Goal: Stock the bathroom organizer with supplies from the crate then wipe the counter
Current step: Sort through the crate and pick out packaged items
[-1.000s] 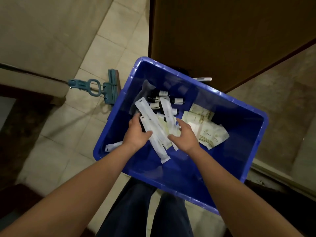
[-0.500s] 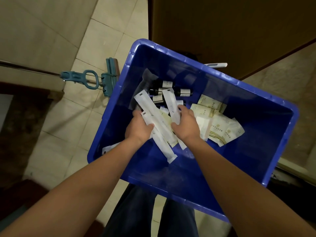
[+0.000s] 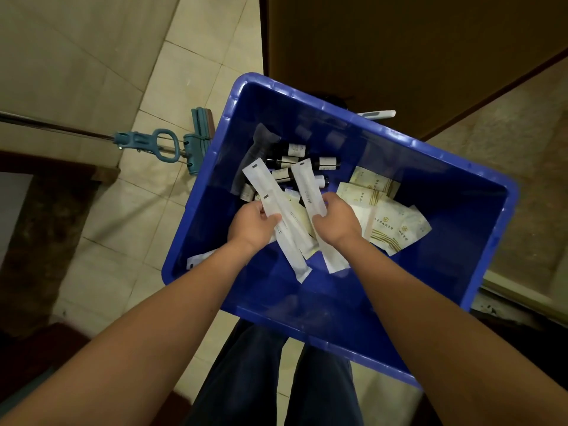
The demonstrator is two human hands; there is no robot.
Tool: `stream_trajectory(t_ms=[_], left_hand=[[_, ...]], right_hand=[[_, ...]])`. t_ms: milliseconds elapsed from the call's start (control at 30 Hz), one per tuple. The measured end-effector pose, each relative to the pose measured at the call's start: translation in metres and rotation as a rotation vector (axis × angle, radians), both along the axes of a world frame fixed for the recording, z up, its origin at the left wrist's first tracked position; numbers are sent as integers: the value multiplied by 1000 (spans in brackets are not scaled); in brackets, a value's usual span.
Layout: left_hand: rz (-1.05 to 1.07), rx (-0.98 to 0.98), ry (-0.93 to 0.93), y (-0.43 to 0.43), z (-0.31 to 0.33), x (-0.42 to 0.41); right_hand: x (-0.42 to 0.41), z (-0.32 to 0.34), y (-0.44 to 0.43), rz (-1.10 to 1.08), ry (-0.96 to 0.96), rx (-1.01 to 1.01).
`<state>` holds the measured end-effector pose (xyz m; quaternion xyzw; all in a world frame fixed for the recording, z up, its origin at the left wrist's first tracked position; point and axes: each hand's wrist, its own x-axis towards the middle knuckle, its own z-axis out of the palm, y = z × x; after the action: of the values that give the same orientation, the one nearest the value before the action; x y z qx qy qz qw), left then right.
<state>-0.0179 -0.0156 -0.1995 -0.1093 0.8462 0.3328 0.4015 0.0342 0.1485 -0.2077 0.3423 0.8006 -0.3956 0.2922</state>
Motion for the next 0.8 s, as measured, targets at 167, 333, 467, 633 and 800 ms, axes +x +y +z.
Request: stream_trajectory(t_ms=[167, 333, 467, 633, 800], left_hand=[[8, 68, 8, 11, 23, 3], [77, 160, 23, 32, 55, 5], [114, 204, 33, 50, 84, 9], [128, 307, 39, 77, 124, 12], [149, 415, 29, 103, 158, 24]], right_hand=[[7, 26, 11, -78, 41, -132], [16, 64, 28, -265, 45, -250], [26, 98, 41, -345, 45, -264], [44, 143, 53, -473, 114, -310], [69, 183, 58, -624, 180, -382]])
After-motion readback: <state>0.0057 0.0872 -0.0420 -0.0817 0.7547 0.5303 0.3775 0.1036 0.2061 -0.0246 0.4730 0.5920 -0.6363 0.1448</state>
